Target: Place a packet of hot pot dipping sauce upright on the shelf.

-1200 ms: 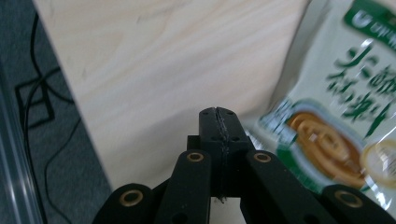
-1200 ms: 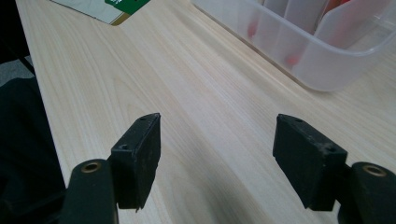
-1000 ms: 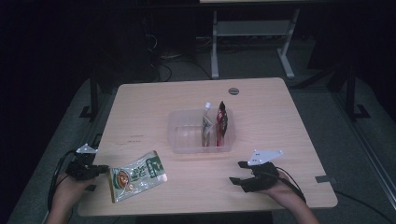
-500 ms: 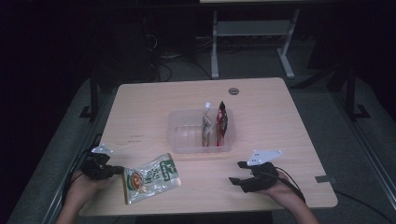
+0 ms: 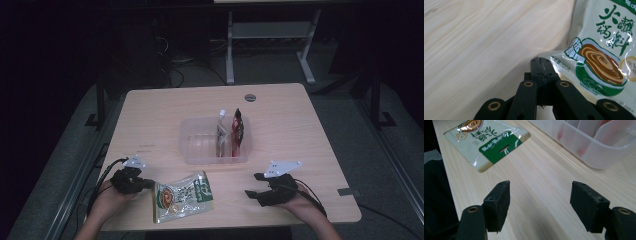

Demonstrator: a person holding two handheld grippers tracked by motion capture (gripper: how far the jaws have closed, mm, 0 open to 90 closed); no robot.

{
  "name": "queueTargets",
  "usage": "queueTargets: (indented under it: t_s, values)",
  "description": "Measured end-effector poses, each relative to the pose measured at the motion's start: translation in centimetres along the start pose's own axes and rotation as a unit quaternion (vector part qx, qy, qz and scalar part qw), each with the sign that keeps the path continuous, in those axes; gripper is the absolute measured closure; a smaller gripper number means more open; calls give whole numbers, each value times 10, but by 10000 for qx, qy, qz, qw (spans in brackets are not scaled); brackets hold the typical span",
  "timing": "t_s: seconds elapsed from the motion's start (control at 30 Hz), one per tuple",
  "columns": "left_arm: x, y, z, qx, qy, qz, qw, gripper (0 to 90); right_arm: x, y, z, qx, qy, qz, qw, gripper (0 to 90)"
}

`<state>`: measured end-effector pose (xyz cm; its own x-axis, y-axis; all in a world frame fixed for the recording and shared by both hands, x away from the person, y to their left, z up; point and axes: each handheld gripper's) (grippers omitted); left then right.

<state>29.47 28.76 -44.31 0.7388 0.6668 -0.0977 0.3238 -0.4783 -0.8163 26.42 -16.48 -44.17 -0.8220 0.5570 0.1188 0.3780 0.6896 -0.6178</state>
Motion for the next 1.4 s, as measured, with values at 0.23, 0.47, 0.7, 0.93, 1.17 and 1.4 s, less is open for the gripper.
queueTargets:
  t_s: [0.23,0.47,0.7,0.93,1.17,1.4]
  values:
    - [-20,-6,-13,-363,463,141,9982,783,0,0,0,11,-15,0,10000,316]
    - [-36,11,-21,-305,860,424,9949,533,1,0,0,30,19,-14,10000,316]
    - [-34,25,-19,-229,908,552,9941,449,0,2,0,34,-25,-31,10000,316]
    - [-32,31,-19,-275,864,748,9931,524,1,2,0,44,-21,-32,10000,316]
    - [-34,31,-18,-279,853,822,9926,745,2,3,0,71,2,-47,10000,316]
    - [-33,30,-18,-235,807,1023,9912,877,2,4,0,69,-46,-49,10000,316]
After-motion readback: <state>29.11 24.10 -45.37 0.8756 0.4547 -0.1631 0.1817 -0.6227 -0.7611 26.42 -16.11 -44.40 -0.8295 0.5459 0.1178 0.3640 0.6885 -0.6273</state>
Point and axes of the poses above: each handheld gripper's, and its own axes: y roughly forward along the jaws, z roughly out of its underside, x roughly to its left, and after that the axes turned 2 degrees about -x, right-handed
